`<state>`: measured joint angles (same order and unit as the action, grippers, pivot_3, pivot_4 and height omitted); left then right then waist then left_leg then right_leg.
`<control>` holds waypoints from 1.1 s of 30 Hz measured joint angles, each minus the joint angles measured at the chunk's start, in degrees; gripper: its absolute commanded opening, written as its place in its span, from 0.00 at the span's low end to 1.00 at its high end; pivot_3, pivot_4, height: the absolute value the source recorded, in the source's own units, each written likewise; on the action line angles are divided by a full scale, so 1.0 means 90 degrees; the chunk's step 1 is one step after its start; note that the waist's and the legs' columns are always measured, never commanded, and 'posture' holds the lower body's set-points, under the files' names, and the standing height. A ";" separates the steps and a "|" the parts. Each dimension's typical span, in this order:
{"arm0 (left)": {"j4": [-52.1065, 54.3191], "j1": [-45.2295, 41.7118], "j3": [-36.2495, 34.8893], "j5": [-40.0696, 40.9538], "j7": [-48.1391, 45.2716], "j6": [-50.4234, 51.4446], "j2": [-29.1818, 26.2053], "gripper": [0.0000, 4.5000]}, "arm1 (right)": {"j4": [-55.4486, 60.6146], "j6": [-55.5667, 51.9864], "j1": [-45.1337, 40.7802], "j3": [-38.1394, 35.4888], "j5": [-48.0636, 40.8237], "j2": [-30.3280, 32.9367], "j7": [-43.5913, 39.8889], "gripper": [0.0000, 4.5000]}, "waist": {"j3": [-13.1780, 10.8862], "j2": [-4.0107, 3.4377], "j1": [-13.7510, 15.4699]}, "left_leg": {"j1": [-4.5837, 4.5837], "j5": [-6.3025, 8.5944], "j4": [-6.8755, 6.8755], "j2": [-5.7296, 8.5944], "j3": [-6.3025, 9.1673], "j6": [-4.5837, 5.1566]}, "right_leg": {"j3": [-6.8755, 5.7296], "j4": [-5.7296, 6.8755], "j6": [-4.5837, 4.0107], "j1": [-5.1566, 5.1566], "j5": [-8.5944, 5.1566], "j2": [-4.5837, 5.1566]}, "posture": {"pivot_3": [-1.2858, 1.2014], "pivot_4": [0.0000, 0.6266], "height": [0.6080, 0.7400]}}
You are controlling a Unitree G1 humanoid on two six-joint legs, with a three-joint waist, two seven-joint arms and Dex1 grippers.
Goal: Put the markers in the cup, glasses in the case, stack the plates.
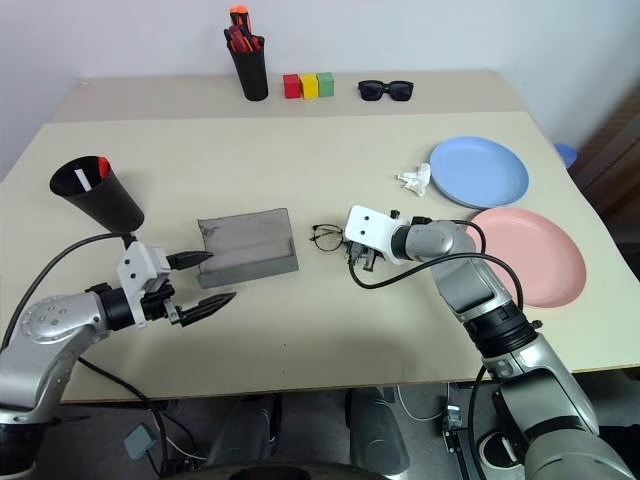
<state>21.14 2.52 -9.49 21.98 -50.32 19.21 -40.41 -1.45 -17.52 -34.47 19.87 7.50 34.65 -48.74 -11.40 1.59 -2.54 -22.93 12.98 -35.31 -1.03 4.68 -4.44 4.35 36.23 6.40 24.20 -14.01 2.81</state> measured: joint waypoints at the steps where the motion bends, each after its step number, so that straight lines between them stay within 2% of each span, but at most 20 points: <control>1: 0.0000 0.0003 -0.0020 0.0000 0.0033 0.0000 0.0000 1.00 | 0.0011 0.0003 -0.0019 0.0000 0.0023 0.0001 -0.0020 0.00 | 0.0001 0.0001 -0.0001 | 0.0002 0.0000 0.0000 0.0000 0.0000 0.0000 | 0.0000 0.0000 0.0000 -0.0001 0.0000 -0.0002 | 0.52 0.24 1.00; 7: -0.0007 0.0016 -0.0116 0.0040 0.0164 -0.0017 0.0111 1.00 | 0.0049 0.0003 -0.0015 0.0001 0.0108 0.0000 -0.0073 0.00 | 0.0001 0.0002 -0.0003 | 0.0002 0.0000 0.0001 -0.0001 0.0000 0.0000 | 0.0000 0.0000 0.0000 -0.0001 0.0001 -0.0002 | 0.52 0.24 1.00; 10: -0.0113 0.0073 -0.0488 0.0136 0.0338 -0.0206 0.0261 1.00 | 0.0240 -0.0075 -0.0059 -0.0002 0.0117 -0.0078 -0.0094 0.00 | 0.0001 0.0001 -0.0026 | 0.0006 0.0000 0.0002 -0.0002 0.0000 0.0000 | 0.0000 0.0004 0.0001 0.0000 0.0002 -0.0002 | 0.52 0.24 1.00; 15: -0.0351 0.0430 -0.1163 0.0162 0.0512 -0.0518 0.0303 1.00 | 0.0949 -0.0441 -0.0703 -0.0012 -0.0280 -0.0789 -0.0248 0.00 | 0.0000 -0.0001 -0.0109 | 0.0012 0.0000 0.0003 -0.0005 0.0003 0.0000 | -0.0002 0.0017 0.0001 0.0000 0.0002 -0.0005 | 0.52 0.24 1.00; 18: -0.0657 0.0675 -0.1430 0.0138 0.0558 -0.0649 0.0304 1.00 | 0.0966 -0.0641 -0.1159 0.0215 -0.0400 -0.1664 -0.0181 0.00 | 0.0001 0.0000 -0.0178 | 0.0021 0.0000 0.0006 -0.0008 0.0001 0.0000 | -0.0001 0.0023 0.0000 0.0001 0.0003 -0.0007 | 0.52 0.24 1.00; 23: -0.0729 0.1173 -0.1752 0.0172 0.0482 -0.0732 0.0256 1.00 | 0.0095 -0.0525 -0.1528 0.0952 -0.0233 -0.2974 0.0261 0.00 | 0.0005 0.0007 -0.0152 | 0.0020 0.0000 0.0007 -0.0014 0.0003 -0.0001 | -0.0004 0.0031 -0.0003 0.0001 0.0002 -0.0012 | 0.52 0.24 1.00; 25: -0.0681 0.1330 -0.1836 0.0246 0.0443 -0.0682 0.0229 1.00 | -0.0345 -0.0461 -0.1529 0.1120 -0.0107 -0.3187 0.0443 0.00 | 0.0006 0.0009 -0.0112 | 0.0016 -0.0001 0.0003 -0.0012 0.0002 -0.0002 | -0.0005 0.0025 -0.0013 0.0001 -0.0002 -0.0009 | 0.52 0.24 1.00; 33: -0.0287 0.1526 -0.1927 0.0404 0.0443 -0.0492 0.0170 1.00 | -0.0569 -0.0285 -0.1339 0.1479 0.0530 -0.2531 0.0425 0.00 | 0.0007 0.0011 -0.0108 | 0.0018 -0.0002 0.0009 -0.0015 0.0001 -0.0004 | -0.0005 0.0023 -0.0026 0.0003 -0.0005 -0.0013 | 0.52 0.24 1.00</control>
<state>18.55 16.26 -26.84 25.61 -46.33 14.79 -38.89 -6.57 -20.09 -46.52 33.18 12.27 11.87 -44.92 -11.34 1.69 -3.52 -22.77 12.97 -35.23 -1.17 4.69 -4.47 4.30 36.44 6.16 24.23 -14.05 2.69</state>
